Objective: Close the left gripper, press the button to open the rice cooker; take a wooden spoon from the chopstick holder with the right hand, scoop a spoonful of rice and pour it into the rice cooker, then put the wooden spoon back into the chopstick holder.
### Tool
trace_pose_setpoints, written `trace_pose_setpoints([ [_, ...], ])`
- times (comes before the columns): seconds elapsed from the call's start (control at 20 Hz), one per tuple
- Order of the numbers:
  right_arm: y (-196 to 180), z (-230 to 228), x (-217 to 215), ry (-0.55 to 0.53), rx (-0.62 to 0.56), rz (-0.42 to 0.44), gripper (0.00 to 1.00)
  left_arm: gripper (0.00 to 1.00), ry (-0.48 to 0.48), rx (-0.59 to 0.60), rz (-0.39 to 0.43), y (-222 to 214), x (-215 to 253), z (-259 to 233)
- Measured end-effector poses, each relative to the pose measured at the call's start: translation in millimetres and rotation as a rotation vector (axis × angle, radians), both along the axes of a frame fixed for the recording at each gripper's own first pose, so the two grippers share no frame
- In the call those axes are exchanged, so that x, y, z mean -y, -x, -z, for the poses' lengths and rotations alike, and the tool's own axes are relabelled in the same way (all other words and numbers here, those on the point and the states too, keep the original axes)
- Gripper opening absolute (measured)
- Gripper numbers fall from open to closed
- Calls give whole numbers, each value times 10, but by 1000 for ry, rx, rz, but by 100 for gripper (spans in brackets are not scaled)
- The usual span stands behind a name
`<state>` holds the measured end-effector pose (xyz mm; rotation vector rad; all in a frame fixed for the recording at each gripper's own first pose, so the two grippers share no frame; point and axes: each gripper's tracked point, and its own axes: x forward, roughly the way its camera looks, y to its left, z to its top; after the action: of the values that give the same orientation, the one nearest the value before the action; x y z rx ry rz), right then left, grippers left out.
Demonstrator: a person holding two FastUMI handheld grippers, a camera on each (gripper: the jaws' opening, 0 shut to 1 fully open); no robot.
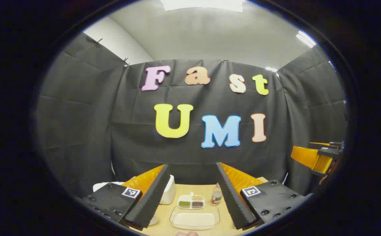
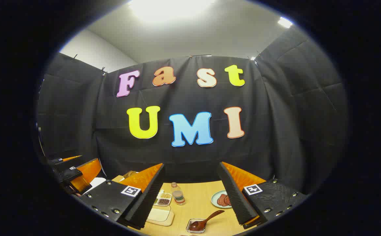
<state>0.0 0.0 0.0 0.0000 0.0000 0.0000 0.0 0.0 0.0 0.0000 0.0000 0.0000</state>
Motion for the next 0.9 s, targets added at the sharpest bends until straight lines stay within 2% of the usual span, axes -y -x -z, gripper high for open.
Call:
trace_pose_setpoints([
  [0.1,2,-11,1,5,8,4,95,95,-13,-8,-5,0,-13,4],
  [0.2,7,8,-16,4,6,5,98,96,-24,0,-15,-9,-49,-33],
  [0.45,-13,23,43,-10,1,26,98,95,-29,7,-13,-12,-64,-117],
  [0.5,-19,10,47,-11,2,29,95,95,-30,8,-10,-28,-63,-110],
  [0.6,-26,-3,60,-1,4,35,99,95,-14,20,-9,-33,-66,-131],
  [0.9,-80,62,-33,5,-11,5,99,95,-26,8,-11,-88,-68,-64],
])
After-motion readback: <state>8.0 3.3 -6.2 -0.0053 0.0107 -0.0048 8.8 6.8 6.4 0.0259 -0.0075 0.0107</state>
